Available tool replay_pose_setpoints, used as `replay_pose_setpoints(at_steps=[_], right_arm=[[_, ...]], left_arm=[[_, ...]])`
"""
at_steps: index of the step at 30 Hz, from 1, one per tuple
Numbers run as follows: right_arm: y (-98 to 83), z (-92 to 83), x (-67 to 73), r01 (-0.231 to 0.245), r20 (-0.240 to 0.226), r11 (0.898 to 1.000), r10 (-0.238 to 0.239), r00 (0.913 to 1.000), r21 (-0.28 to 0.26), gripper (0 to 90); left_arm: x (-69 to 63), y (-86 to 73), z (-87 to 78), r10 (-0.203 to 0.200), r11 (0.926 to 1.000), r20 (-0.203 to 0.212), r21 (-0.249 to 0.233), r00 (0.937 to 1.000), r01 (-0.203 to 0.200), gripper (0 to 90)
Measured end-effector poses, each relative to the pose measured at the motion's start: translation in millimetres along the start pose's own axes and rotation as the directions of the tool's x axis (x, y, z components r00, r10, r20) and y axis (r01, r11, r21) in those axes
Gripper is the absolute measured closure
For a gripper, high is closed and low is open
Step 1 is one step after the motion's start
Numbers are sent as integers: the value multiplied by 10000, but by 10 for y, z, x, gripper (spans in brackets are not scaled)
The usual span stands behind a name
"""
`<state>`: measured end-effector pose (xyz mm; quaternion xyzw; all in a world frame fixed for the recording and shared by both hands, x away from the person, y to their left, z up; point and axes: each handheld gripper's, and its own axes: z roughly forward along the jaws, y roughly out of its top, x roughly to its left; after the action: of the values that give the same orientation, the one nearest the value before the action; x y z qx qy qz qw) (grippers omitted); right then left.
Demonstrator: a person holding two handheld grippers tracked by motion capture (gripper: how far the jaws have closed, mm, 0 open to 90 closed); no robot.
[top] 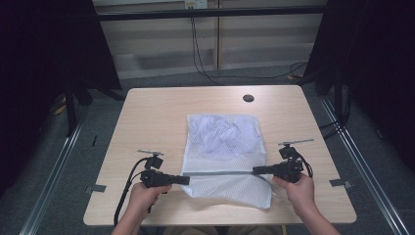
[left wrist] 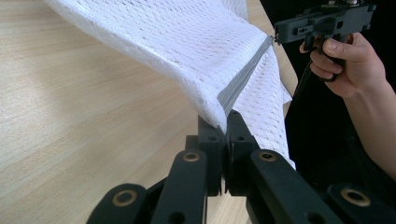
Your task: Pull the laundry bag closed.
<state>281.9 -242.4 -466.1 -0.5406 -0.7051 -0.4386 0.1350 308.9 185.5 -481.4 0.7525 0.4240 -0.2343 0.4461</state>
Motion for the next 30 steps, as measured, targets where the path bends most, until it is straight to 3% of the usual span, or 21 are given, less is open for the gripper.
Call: replay_pose_setpoints(at_steps=[16,30], right_arm=[[-22,-49,-23,-32,69,10000,32,10000,-90,869],[-31,-101,-46,-139,82,9999,140,9999,-97,869]], left_arm=[[6,4,14,-174,9998,16,-42,9998,174,880],[-3,-19,-1,-88,10000,91,-31,9999,89,880]])
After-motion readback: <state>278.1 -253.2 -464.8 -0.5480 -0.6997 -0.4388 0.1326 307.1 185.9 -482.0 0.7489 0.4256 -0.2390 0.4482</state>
